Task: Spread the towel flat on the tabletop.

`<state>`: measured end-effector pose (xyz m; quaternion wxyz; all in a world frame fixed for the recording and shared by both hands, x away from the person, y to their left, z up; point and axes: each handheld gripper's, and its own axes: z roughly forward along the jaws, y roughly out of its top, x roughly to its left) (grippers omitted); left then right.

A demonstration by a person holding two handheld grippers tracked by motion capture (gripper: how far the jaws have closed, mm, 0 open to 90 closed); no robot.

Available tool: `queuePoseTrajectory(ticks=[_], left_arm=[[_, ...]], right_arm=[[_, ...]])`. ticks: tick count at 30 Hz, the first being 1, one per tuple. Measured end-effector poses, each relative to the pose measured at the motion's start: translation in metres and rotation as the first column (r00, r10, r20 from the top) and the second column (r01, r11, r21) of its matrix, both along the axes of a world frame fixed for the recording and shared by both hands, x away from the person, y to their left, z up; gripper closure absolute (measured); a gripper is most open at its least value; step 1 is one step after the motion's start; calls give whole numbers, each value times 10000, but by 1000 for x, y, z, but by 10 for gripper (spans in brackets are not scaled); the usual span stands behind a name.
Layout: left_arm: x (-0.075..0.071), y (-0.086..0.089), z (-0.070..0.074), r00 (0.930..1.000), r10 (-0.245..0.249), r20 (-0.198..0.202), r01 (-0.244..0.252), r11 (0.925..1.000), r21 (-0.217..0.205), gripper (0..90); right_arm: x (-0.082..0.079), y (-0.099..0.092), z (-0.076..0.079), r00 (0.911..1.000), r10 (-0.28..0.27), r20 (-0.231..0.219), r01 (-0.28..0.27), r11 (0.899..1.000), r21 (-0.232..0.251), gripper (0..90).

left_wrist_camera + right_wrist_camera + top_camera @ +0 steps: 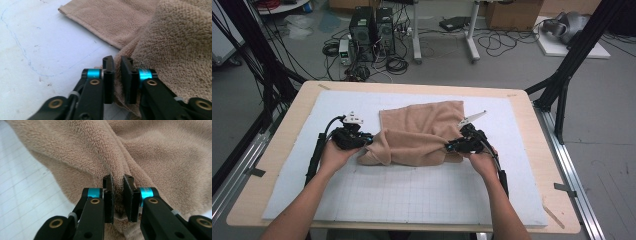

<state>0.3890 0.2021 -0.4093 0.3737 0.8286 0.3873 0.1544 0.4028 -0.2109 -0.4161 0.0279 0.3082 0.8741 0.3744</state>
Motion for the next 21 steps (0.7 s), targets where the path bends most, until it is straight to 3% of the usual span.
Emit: queuePoseTrajectory(ticks=[4, 6, 10, 15, 17, 19, 21], left_arm=[[-9, 18, 18, 9990, 274, 351, -242, 9957, -892, 655], [-17, 24, 28, 9978, 391, 539, -328, 9930, -1138, 625], [-37, 23, 44, 9961, 72, 884, 14, 9953, -970, 579], [-63, 10, 55, 9929, -448, 1100, 587, 9902, -1267, 523], [-72, 0, 54, 9908, -811, 1080, 962, 9850, -1432, 525], [-80, -13, 46, 9887, -1211, 882, 1310, 9845, -1166, 524], [-81, -24, 33, 9864, -1555, 533, 1586, 9856, -593, 520]], right_arm=[[-8, -7, 13, 9990, -62, 449, 45, 9993, 375, 729], [-15, -11, 22, 9979, -98, 643, 55, 9978, 668, 681], [-33, -17, 39, 9928, -162, 1188, 77, 9974, 716, 632], [-59, -15, 51, 9831, 109, 1828, -253, 9968, 763, 638], [-70, -9, 48, 9800, 415, 1946, -582, 9950, 808, 648], [-78, 1, 39, 9768, 795, 1987, -947, 9932, 683, 649], [-84, 11, 28, 9756, 985, 1962, -1106, 9925, 513, 622]])
